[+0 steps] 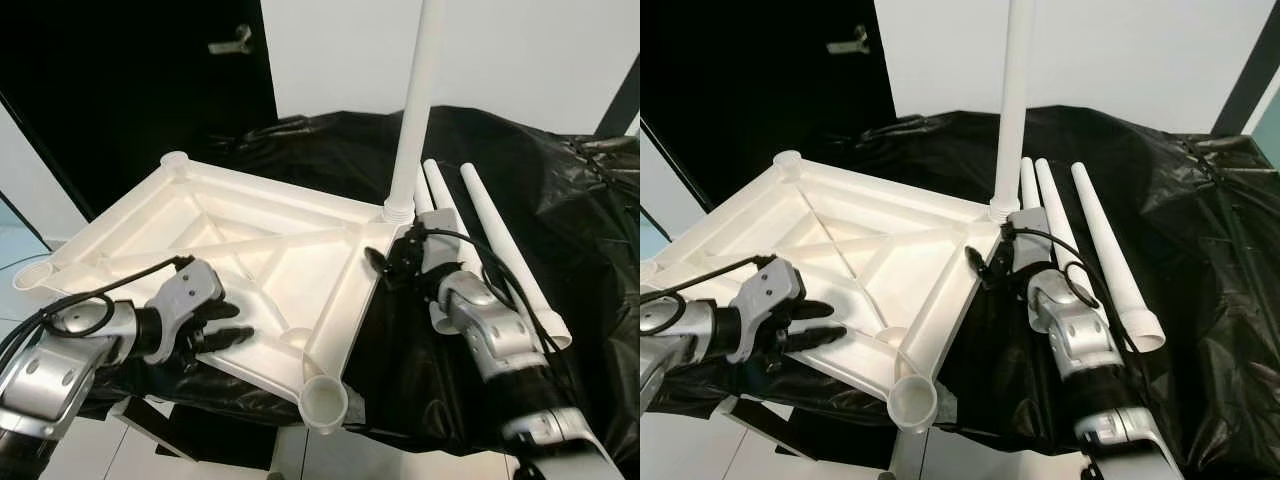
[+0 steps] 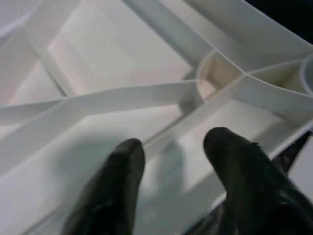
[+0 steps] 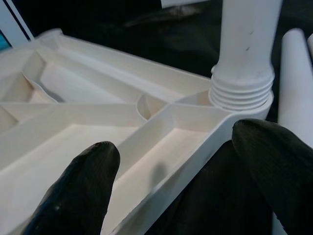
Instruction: Building children table
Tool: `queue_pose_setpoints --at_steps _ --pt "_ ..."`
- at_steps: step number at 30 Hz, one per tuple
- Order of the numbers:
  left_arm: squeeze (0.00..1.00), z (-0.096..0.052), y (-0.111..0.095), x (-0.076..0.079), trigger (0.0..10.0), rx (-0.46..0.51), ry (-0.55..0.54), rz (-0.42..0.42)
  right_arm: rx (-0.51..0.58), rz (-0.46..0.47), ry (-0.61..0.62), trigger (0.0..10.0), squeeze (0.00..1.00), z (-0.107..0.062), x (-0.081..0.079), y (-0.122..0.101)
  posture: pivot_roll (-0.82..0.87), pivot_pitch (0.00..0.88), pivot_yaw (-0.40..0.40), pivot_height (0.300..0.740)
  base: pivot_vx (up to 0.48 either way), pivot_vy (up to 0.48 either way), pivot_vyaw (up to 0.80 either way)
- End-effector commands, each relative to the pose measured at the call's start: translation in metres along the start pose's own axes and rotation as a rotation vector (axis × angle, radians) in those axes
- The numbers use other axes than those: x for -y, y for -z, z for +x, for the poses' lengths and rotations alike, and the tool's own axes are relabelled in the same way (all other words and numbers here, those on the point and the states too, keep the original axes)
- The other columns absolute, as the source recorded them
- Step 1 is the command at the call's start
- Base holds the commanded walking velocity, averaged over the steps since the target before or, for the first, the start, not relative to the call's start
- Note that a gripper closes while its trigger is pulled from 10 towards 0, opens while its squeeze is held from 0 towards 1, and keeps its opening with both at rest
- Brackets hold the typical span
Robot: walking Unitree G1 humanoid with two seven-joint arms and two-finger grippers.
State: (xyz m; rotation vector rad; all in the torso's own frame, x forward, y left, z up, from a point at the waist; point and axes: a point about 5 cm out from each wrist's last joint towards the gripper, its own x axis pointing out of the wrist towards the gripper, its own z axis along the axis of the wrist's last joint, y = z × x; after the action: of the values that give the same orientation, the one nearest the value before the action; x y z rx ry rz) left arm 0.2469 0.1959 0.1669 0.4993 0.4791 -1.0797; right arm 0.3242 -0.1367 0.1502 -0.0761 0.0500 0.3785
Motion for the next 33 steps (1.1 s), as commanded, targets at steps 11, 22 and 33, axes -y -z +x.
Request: queue_pose_setpoints --at_steps 11,22,33 --pt "0.0 0.003 0.013 0.023 10.0 -0.094 0.245 0.044 -0.008 0.017 0.035 10.0 0.0 -0.017 -0.001 -0.001 0.08 0.0 0.022 0.74 0.0 0.0 0.0" --pt "0.0 0.013 0.024 0.025 10.0 -0.185 0.224 0.093 -0.01 0.008 0.037 10.0 0.0 -0.021 0.0 -0.004 0.08 0.0 0.021 0.74 0.0 0.0 0.0" --pt "0.0 0.031 0.025 0.014 0.0 -0.216 0.166 0.093 -0.014 0.011 0.055 10.0 0.0 -0.024 0.002 -0.007 0.06 0.0 0.036 0.74 0.0 0.0 0.0"
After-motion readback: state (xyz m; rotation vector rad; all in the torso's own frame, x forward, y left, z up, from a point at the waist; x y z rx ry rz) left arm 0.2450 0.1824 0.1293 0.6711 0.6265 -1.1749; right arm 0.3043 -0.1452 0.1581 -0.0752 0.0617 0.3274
